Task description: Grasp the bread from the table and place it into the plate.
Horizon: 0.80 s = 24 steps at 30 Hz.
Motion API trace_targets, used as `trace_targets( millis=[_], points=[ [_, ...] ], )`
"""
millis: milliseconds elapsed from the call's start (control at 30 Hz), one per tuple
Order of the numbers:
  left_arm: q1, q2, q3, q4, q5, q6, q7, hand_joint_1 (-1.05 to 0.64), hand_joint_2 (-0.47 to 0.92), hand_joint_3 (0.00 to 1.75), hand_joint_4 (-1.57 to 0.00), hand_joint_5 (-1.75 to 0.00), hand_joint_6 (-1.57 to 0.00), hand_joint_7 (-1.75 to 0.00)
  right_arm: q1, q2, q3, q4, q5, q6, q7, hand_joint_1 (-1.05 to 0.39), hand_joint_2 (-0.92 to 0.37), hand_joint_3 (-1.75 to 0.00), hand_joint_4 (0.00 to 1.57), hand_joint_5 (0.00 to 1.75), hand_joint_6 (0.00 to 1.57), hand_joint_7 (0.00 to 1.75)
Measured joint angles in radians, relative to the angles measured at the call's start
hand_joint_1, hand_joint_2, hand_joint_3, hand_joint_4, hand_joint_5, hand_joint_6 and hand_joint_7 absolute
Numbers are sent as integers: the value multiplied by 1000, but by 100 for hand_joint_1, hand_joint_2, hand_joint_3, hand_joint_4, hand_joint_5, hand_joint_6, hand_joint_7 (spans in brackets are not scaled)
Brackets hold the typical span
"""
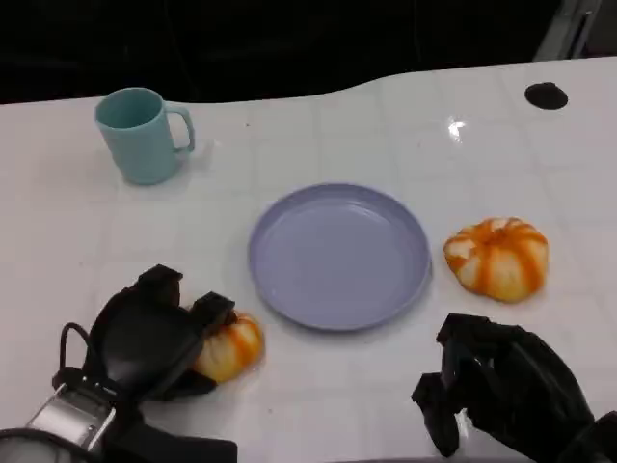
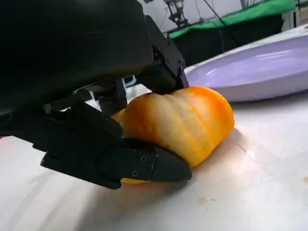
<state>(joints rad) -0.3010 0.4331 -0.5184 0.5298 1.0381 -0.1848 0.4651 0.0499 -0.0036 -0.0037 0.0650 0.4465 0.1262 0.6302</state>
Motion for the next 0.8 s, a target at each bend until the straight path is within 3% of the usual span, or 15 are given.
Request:
trace_targets(
  millis=[300, 500, 800],
  points=[
    [-1, -12, 0, 38, -19, -10, 121, -28, 47, 121, -87, -175, -65, -175, 0, -1, -1, 0, 0, -2, 6, -94, -59, -68, 122, 155, 107, 137],
    [0, -36, 20, 53, -72, -49, 228, -26, 40, 129, -89, -175, -66, -175, 0, -1, -1, 1, -1, -2, 6, -94, -59, -68, 122, 154, 107, 136],
    [27, -46, 122, -38, -197, -63, 247, -21, 47, 128, -91, -175, -67, -175, 0, -1, 0, 3, -5, -2, 4, -94, -59, -69, 121, 155, 106, 137]
  ],
)
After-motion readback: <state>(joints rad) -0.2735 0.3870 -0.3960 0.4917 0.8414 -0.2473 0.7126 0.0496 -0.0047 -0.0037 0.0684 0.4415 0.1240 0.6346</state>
